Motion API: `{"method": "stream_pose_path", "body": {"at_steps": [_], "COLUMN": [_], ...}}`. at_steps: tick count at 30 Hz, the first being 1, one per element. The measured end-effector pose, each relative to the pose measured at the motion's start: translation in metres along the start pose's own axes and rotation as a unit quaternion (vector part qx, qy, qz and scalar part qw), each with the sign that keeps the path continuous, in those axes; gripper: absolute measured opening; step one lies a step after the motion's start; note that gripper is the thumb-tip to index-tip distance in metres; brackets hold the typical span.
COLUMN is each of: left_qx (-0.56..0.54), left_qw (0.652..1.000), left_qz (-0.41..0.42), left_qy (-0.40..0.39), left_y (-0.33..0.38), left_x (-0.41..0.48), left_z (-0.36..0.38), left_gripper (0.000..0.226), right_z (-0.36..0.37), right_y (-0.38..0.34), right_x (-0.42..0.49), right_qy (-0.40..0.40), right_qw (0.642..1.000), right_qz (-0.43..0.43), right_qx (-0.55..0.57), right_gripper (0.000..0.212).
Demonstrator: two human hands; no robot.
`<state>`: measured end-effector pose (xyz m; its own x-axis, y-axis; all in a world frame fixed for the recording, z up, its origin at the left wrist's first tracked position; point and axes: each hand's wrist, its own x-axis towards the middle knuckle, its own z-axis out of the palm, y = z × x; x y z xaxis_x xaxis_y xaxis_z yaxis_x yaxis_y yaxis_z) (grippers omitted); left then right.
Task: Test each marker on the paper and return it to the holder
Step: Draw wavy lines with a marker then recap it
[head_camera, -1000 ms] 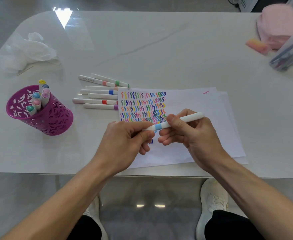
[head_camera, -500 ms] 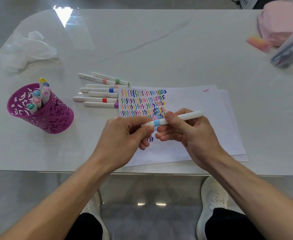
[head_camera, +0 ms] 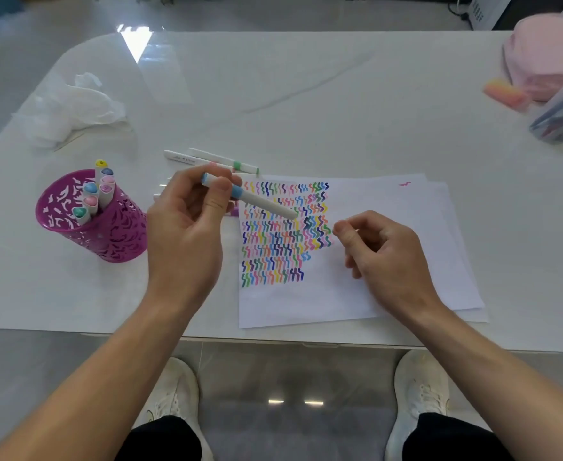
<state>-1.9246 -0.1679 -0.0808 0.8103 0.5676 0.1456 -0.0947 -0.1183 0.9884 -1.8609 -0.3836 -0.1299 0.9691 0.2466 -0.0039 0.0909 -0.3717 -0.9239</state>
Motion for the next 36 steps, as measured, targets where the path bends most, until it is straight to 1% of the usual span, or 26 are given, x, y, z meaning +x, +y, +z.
{"method": "stream_pose_path", "body": {"at_steps": [3,5,7,9,11,18,23,26,29,32,36], "left_qx": [0.089,0.156,0.212,0.239,0.241,0.194,0.186,0.196,0.244,0.284,0.314], "left_qw": [0.992,0.975,0.952,0.933,0.924,0.920,0.916,0.918,0.921,0.924,0.928], "left_qz": [0.087,0.154,0.219,0.265,0.287,0.268,0.235,0.223,0.201,0.165,0.103], "left_qy": [0.020,0.022,0.023,0.041,0.074,0.209,0.265,0.261,0.229,0.196,0.172], "left_y": [0.007,0.012,0.016,0.021,0.026,0.042,0.044,0.043,0.039,0.034,0.027], "left_x": [-0.004,-0.008,-0.011,-0.012,-0.011,0.001,0.009,0.010,0.007,0.006,0.007], "left_z": [-0.005,-0.009,-0.014,-0.021,-0.029,-0.058,-0.081,-0.087,-0.089,-0.090,-0.093], "left_gripper": [0.016,0.023,0.030,0.032,0.032,0.029,0.030,0.028,0.030,0.031,0.031], "right_z": [0.005,0.008,0.010,0.011,0.012,0.014,0.015,0.015,0.016,0.016,0.016], "right_y": [0.004,0.006,0.007,0.006,0.005,0.003,0.003,0.003,0.002,0.002,0.002], "right_x": [-0.003,-0.003,-0.004,-0.004,-0.004,-0.004,-0.004,-0.004,-0.005,-0.005,-0.004], "right_qy": [-0.007,-0.017,-0.025,-0.035,-0.040,-0.042,-0.044,-0.043,-0.043,-0.041,-0.042], "right_qw": [0.994,0.985,0.976,0.972,0.969,0.961,0.960,0.960,0.960,0.959,0.957], "right_qz": [-0.041,-0.068,-0.084,-0.089,-0.094,-0.101,-0.100,-0.096,-0.096,-0.095,-0.098], "right_qx": [-0.096,-0.160,-0.198,-0.215,-0.227,-0.255,-0.257,-0.259,-0.261,-0.264,-0.268], "right_gripper": [0.019,0.018,0.016,0.017,0.018,0.018,0.019,0.019,0.019,0.019,0.019]}}
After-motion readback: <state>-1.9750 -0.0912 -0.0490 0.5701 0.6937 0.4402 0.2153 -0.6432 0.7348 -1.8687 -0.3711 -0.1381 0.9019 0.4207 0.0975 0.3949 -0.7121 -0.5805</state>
